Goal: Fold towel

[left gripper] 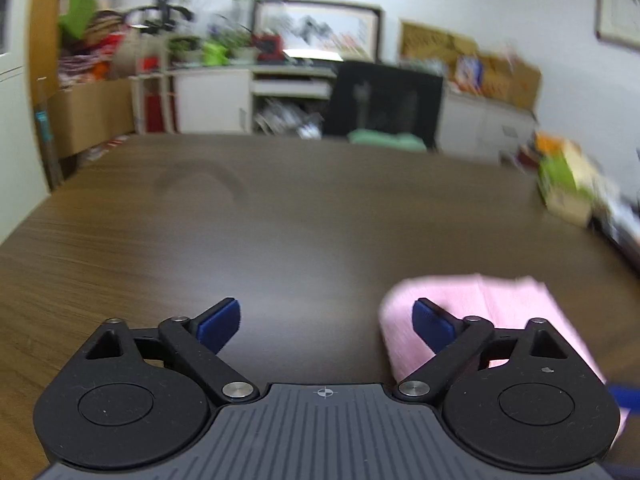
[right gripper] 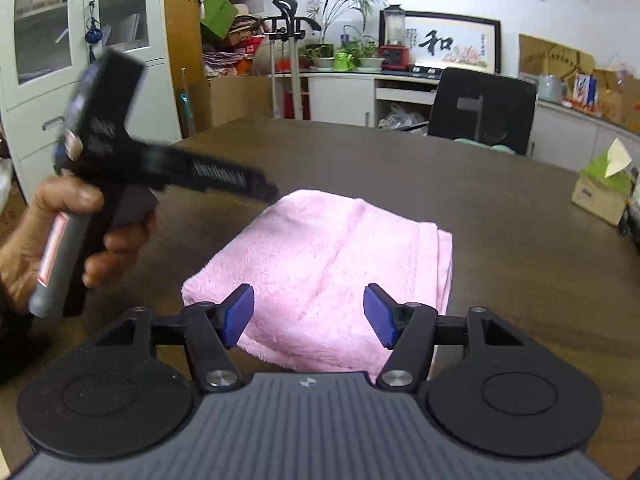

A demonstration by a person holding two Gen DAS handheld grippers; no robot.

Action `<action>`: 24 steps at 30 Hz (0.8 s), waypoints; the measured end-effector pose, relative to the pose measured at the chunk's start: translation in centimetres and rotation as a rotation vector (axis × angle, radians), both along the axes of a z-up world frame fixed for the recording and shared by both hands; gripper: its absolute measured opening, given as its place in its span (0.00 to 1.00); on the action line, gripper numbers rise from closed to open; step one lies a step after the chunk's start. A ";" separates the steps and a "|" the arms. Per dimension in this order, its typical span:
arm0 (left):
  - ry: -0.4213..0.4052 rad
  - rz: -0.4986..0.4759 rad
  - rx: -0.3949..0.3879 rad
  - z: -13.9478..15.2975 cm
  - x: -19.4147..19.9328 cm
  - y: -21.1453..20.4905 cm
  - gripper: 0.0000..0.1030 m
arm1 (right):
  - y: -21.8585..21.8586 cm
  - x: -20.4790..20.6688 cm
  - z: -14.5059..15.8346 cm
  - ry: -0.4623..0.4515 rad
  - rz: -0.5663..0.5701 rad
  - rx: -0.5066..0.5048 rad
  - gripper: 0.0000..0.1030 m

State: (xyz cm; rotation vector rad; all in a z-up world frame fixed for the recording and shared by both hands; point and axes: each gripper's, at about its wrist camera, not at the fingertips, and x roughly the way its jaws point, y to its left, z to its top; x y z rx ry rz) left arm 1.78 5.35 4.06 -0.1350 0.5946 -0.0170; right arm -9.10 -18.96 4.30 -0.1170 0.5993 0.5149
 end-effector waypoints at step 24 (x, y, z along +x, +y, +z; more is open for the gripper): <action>-0.005 0.116 -0.046 0.5 -0.9 2.9 0.99 | 1.8 13.6 -2.6 0.084 -0.022 -0.081 0.91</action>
